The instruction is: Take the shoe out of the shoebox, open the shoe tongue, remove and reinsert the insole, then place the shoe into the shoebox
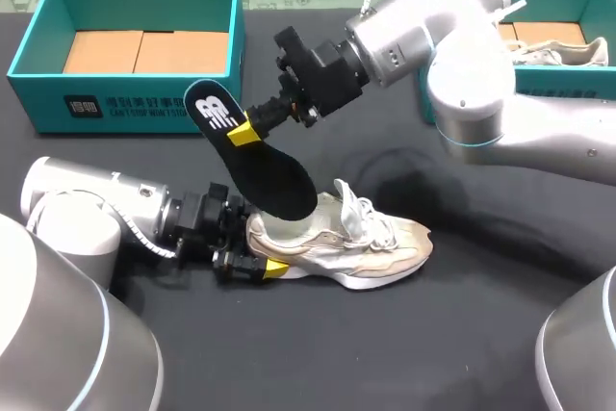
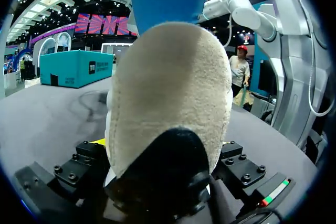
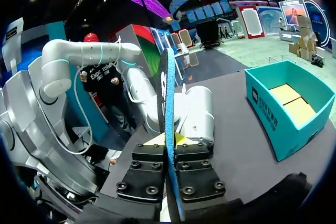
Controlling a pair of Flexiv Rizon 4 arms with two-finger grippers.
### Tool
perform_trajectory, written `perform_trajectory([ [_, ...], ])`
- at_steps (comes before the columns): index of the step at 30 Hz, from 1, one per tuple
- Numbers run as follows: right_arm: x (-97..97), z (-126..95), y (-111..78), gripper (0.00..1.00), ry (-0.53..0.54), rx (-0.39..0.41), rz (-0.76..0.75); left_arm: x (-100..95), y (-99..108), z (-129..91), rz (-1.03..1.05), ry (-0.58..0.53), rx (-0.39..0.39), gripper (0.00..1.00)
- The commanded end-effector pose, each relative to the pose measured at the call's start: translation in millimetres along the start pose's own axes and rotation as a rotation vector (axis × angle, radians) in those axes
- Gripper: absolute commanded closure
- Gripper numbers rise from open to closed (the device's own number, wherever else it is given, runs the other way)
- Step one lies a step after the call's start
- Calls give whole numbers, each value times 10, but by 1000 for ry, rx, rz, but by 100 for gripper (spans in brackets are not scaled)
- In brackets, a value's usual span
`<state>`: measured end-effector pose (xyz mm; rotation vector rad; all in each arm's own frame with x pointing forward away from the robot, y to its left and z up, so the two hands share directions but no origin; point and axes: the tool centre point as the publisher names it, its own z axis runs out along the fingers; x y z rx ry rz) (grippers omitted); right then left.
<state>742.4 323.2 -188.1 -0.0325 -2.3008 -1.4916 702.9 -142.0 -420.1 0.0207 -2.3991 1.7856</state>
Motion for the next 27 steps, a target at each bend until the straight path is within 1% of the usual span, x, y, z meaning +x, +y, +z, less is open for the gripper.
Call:
perform_trajectory([
  [1, 290, -180, 118, 100, -33, -103, -2, -11, 21, 5, -1, -1, -1, 100],
  [2, 357, -239, 146, 100, -47, -93, 28, -11, 21, 5, -1, -1, -1, 100],
  [16, 357, -239, 146, 100, -47, -93, 28, -11, 21, 5, -1, -1, -1, 100],
  [17, 346, -285, 210, 100, -43, -113, 25, -11, 21, 5, -1, -1, -1, 100],
  [18, 364, -352, 278, 100, -63, -106, 20, -11, 21, 5, -1, -1, -1, 100],
  [19, 401, -431, 336, 100, -98, -124, 17, -11, 21, 5, -1, -1, -1, 100],
  [20, 444, -514, 384, 100, -95, -157, 18, -11, 21, 5, -1, -1, -1, 100],
  [21, 506, -590, 428, 100, -120, -152, 9, -11, 21, 5, -1, -1, -1, 100],
  [22, 570, -665, 457, 100, -141, -173, 20, -11, 21, 5, -1, -1, -1, 100],
  [23, 636, -738, 469, 100, -152, -190, 28, -11, 21, 5, -1, -1, -1, 100],
  [24, 717, -811, 478, 100, -192, -218, 39, -11, 21, 5, -1, -1, -1, 100],
  [26, 865, -971, 442, 100, -202, -316, 69, -11, 21, 5, -1, -1, -1, 100],
  [27, 948, -1051, 431, 100, -213, -329, 79, -11, 21, 5, -1, -1, -1, 100],
])
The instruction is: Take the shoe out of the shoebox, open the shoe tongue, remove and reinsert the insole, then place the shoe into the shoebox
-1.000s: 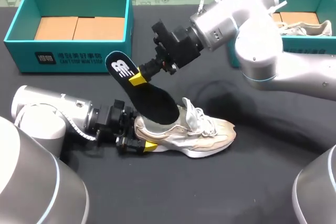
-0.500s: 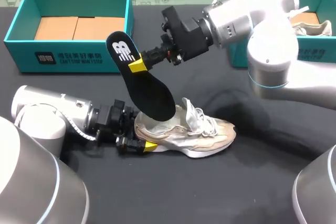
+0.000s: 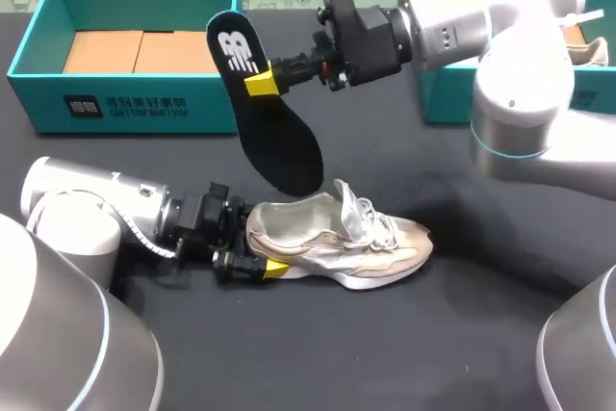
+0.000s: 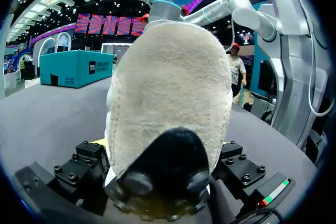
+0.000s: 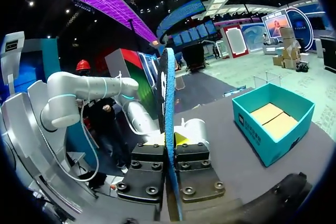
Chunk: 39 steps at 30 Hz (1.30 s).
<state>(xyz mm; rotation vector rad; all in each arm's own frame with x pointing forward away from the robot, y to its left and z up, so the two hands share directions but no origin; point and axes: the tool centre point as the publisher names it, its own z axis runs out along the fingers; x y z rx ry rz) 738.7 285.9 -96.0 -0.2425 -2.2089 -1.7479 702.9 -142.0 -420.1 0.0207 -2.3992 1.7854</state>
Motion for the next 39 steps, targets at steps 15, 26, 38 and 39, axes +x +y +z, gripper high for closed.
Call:
perform_trajectory([
  [15, 488, -565, -114, 100, -93, -123, 38, -10, 21, 5, -1, -1, -1, 100],
  [26, 1164, -1273, -172, 100, -170, -210, 117, -10, 21, 5, -1, -1, -1, 100],
  [38, 1230, -1345, -196, 100, -217, -222, 142, -10, 21, 5, -1, -1, -1, 100],
  [39, 1230, -1345, -196, 100, -217, -222, 142, -10, 21, 5, -1, -1, -1, 100],
])
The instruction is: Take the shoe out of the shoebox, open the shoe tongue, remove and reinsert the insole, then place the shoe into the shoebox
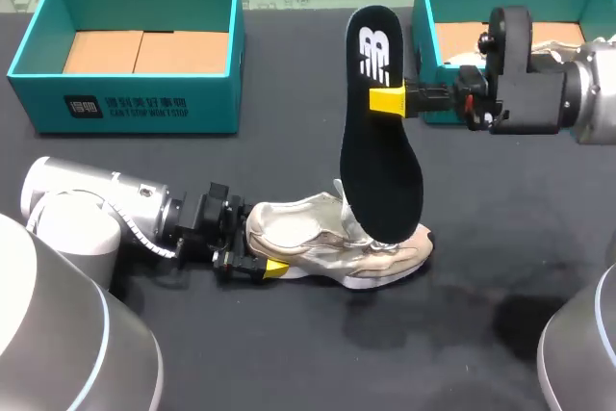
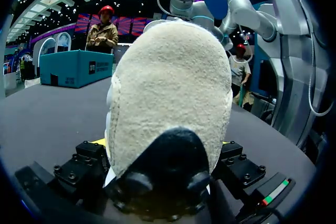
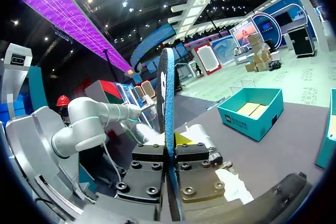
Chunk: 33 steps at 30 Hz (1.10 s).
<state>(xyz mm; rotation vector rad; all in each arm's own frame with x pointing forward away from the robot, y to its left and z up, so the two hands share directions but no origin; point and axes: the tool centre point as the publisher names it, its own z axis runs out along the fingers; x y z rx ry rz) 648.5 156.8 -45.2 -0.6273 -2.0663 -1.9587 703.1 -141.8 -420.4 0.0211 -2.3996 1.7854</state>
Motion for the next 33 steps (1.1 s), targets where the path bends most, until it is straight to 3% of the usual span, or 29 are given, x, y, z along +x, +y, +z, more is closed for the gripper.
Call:
perform_trajectory([
  [1, 98, -150, -47, 100, -22, -5, 0, -8, 18, 5, -1, -1, -1, 100],
  [15, 262, -548, -44, 100, -49, 11, -30, -8, 18, 5, -1, -1, -1, 100],
  [26, 274, -518, -264, 100, -17, 9, -22, -8, 18, 5, -1, -1, -1, 100],
  [33, 363, -543, -289, 100, -17, 6, -24, -8, 18, 5, -1, -1, -1, 100],
])
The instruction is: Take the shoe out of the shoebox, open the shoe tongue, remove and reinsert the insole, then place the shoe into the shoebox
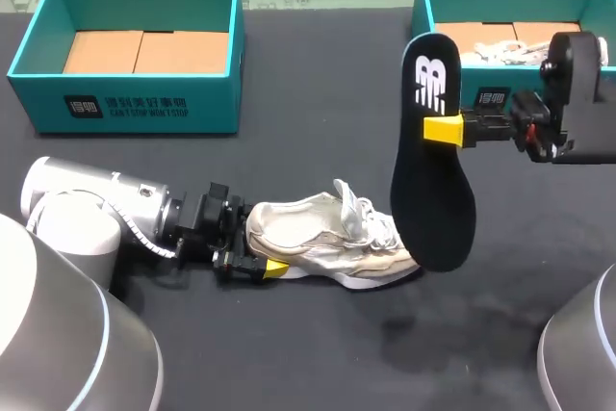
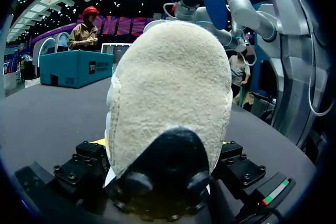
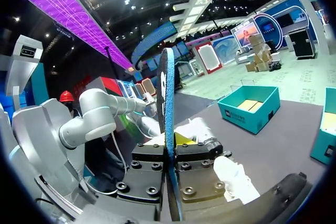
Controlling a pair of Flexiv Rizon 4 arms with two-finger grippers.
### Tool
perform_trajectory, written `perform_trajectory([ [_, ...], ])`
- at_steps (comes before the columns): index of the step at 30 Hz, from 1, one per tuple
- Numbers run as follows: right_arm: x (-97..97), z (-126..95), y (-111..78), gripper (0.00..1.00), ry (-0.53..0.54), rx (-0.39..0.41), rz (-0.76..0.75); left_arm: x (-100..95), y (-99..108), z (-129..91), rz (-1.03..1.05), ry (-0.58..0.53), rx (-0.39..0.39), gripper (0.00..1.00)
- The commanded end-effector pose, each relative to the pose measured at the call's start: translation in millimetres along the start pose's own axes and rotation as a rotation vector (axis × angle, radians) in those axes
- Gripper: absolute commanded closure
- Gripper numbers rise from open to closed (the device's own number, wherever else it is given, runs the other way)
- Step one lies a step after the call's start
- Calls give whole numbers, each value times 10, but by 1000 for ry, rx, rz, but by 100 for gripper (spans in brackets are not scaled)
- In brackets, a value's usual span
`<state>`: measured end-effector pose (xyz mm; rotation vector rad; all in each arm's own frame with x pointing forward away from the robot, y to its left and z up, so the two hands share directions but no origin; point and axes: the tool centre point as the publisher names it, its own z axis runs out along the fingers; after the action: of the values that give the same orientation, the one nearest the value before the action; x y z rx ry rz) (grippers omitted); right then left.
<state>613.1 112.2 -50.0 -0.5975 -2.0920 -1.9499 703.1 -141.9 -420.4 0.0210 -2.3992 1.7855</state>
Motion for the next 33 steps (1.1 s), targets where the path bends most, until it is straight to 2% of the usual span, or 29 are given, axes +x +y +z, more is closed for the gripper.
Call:
perform_trajectory([
  [1, 149, -62, -80, 100, -25, -11, -3, -8, 18, 5, -1, -1, -1, 100],
  [8, 241, -119, -134, 100, -35, -17, 0, -8, 18, 5, -1, -1, -1, 100],
  [16, 241, -119, -134, 100, -35, -17, 0, -10, 12, 2, 0, 0, -1, 100],
  [18, 241, -119, -134, 100, -35, -17, 0, -11, 0, -14, -5, 3, -2, 71],
  [19, 241, -119, -134, 100, -35, -17, 0, -6, -6, -26, -1, 1, -6, 50],
  [20, 241, -119, -134, 100, -35, -17, 0, -1, -16, -40, 1, -2, -6, 8],
  [21, 241, -119, -134, 100, -35, -17, 0, 5, -27, -55, 0, -2, -6, 0],
  [28, 241, -119, -134, 100, -35, -17, 0, 43, -64, -132, 16, -15, -38, 0],
  [33, 241, -119, -134, 100, -35, -17, 0, 91, -48, -174, 37, -36, -110, 0],
])
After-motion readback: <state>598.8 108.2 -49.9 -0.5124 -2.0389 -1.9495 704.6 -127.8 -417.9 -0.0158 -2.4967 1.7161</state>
